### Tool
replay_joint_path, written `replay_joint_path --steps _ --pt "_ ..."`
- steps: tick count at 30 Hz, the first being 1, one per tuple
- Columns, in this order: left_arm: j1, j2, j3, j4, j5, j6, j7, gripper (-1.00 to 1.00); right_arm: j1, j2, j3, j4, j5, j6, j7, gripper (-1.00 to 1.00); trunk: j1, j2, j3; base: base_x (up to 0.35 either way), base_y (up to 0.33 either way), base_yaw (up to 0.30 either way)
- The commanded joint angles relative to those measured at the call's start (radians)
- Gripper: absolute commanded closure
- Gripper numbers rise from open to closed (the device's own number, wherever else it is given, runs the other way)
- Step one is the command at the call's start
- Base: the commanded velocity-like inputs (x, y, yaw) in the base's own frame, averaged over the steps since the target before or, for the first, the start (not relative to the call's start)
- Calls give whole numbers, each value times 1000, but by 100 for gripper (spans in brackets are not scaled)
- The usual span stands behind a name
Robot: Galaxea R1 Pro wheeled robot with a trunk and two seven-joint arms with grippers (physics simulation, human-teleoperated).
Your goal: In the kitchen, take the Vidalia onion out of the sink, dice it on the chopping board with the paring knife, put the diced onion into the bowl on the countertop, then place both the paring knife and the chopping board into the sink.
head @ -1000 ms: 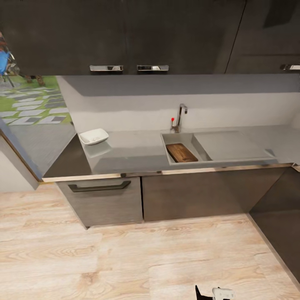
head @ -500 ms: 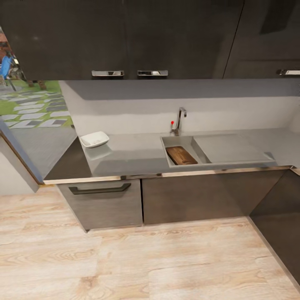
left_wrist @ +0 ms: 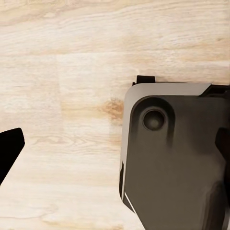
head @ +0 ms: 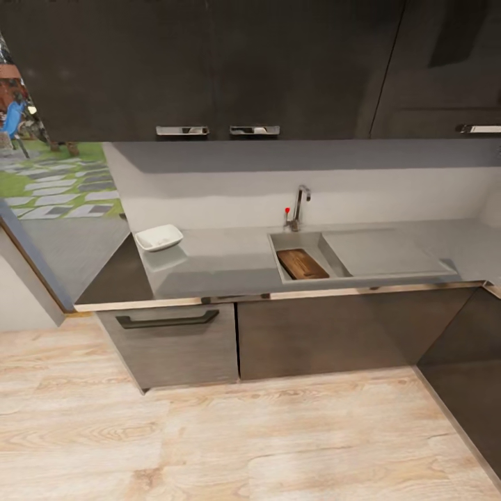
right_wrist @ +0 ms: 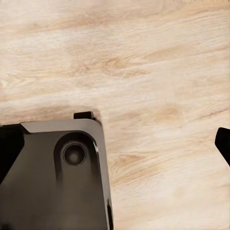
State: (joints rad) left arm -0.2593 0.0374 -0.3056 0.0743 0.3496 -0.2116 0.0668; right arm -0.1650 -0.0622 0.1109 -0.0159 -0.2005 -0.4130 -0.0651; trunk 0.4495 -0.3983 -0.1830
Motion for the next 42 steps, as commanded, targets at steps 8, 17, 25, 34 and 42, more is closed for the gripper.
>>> replay_joint_path --steps 8,17,25,34,42 --pt "-2 -1 -9 4 6 -6 1 -100 -1 3 9 1 -8 -3 -2 -100 1 -2 11 0 0 0" --pt "-2 -1 -8 4 6 -6 1 -100 -1 2 9 1 -8 -3 -2 -100 1 -2 25 0 0 0" --pt "-2 -1 -8 4 6 -6 1 -100 -1 3 9 0 -8 -3 -2 -100 1 -2 38 0 0 0" --pt "-2 -1 -8 4 6 -6 1 -100 -1 4 9 -1 -8 -3 -2 -100 1 -2 52 0 0 0" --pt "-2 -1 -8 4 6 -6 1 -100 -1 4 9 -1 -8 -3 -2 -100 1 -2 65 0 0 0"
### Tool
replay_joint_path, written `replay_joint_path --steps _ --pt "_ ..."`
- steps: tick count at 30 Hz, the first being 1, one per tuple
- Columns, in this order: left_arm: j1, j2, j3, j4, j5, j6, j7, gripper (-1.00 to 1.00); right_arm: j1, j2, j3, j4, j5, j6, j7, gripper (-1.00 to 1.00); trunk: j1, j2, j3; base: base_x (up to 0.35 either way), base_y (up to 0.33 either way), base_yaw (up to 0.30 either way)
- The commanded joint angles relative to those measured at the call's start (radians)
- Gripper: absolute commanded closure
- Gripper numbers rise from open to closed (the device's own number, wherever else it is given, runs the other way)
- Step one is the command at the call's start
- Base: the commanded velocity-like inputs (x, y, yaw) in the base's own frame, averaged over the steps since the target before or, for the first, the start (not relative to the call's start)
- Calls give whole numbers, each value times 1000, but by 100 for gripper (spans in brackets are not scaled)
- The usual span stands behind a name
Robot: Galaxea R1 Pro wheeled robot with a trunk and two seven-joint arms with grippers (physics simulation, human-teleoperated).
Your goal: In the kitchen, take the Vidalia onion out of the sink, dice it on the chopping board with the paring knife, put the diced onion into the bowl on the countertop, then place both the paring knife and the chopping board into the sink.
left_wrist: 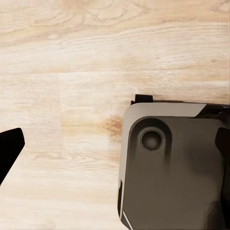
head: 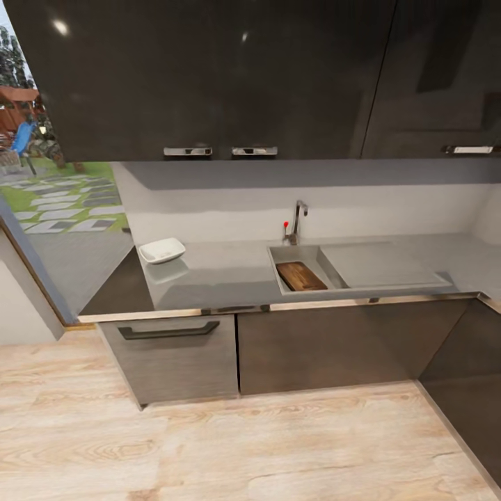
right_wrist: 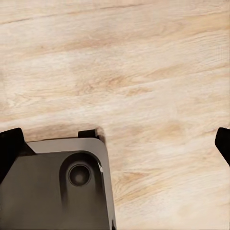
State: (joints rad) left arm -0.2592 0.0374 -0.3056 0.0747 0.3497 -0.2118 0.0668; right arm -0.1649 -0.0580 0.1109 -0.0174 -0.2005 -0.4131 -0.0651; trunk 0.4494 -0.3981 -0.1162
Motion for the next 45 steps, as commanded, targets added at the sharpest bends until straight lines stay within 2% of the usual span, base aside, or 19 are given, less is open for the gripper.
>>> replay_joint_path --steps 1,41,45 --pt "-2 -1 -8 4 6 -6 1 -100 -1 0 9 1 -8 -2 -2 -100 1 -2 0 0 0 0" --pt "-2 -1 -9 3 6 -6 -1 -100 -1 0 9 -5 -11 -4 -4 -100 1 -2 62 0 0 0" --pt "-2 -12 -8 3 6 -6 -3 -100 -1 2 8 -5 -10 7 -12 -100 1 -2 63 0 0 0"
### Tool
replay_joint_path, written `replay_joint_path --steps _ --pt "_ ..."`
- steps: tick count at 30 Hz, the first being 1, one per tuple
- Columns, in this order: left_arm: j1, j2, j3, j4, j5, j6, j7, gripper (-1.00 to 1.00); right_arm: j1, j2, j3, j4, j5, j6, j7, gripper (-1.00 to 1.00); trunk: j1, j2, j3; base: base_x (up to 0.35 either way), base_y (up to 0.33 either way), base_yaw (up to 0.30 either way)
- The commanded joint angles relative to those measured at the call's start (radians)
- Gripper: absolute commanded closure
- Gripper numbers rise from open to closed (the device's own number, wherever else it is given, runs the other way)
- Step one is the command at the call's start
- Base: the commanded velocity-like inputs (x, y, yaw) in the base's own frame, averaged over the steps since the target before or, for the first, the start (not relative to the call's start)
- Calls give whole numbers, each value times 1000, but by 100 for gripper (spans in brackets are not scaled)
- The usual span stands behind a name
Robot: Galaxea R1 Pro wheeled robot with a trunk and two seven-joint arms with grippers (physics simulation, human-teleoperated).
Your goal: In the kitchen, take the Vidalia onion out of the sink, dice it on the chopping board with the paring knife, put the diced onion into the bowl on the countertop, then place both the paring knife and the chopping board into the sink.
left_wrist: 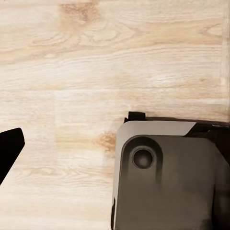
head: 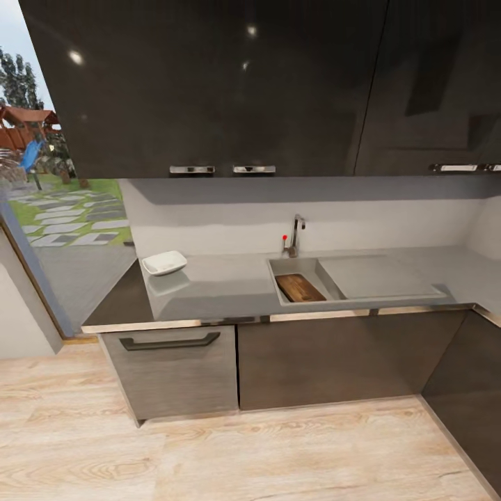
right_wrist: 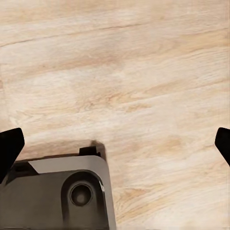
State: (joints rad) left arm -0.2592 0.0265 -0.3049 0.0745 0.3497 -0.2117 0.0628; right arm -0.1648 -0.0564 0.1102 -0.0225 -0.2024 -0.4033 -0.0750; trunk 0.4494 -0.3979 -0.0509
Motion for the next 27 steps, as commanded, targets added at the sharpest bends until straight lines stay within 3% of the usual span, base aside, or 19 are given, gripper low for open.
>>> replay_joint_path --steps 1,6,8,18,27 --pt "-2 -1 -8 3 6 -6 1 -100 -1 0 8 0 -8 13 -3 -100 1 -2 -2 0 0 0" --pt "-2 -3 -8 3 6 -4 3 -100 -1 -3 4 -9 -14 274 2 -100 1 -2 -2 0 0 0" --pt "-2 -3 -8 3 6 -5 3 -100 -1 -3 6 -12 -11 304 2 -100 1 -2 -2 0 0 0" --pt "-2 -2 -8 4 6 -5 3 -100 -1 12 8 -14 -13 245 1 -100 1 -2 -2 0 0 0" --pt "-2 -3 -8 4 6 -6 3 -100 -1 15 8 -14 -14 239 1 -100 1 -2 -2 0 0 0"
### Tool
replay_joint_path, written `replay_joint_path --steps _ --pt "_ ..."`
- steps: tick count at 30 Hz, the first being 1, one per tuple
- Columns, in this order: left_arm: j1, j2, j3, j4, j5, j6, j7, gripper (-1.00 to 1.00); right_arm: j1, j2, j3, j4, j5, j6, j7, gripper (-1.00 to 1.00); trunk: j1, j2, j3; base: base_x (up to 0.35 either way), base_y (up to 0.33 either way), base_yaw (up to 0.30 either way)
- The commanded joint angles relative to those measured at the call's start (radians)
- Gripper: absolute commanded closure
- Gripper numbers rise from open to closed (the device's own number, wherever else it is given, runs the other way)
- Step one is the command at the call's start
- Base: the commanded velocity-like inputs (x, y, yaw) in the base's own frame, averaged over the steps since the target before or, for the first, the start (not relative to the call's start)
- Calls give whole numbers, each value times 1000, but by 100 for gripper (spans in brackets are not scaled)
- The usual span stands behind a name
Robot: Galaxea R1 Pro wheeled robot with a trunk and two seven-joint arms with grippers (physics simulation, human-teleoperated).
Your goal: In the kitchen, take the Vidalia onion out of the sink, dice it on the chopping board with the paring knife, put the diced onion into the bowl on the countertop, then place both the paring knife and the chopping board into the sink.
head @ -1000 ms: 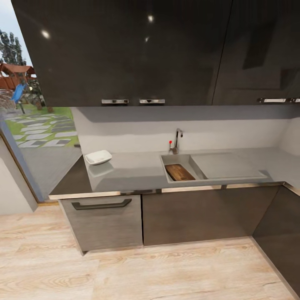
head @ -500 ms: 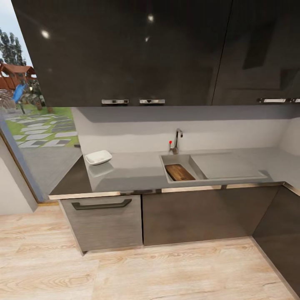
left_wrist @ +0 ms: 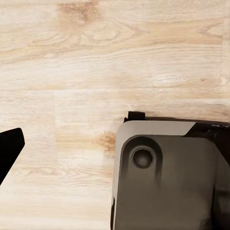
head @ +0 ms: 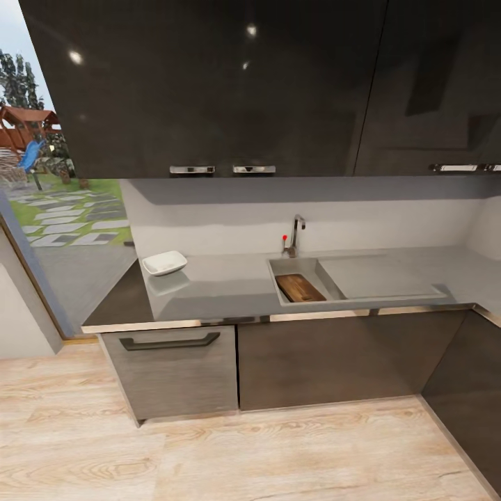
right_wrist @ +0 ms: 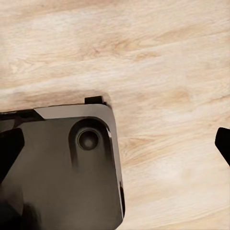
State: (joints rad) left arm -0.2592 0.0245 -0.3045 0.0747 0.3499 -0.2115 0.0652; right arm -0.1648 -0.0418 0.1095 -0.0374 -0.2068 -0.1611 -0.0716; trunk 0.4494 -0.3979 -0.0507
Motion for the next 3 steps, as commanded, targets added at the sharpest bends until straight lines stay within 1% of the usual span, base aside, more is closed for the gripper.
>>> replay_joint_path --steps 1,3 --pt "-2 -1 -8 4 6 -5 1 -100 -1 0 9 1 -9 -3 -2 -100 1 -2 -2 0 0 0" --pt "-2 -1 -8 4 6 -6 1 -100 -1 0 9 1 -9 -3 -2 -100 1 -2 -2 0 0 0"
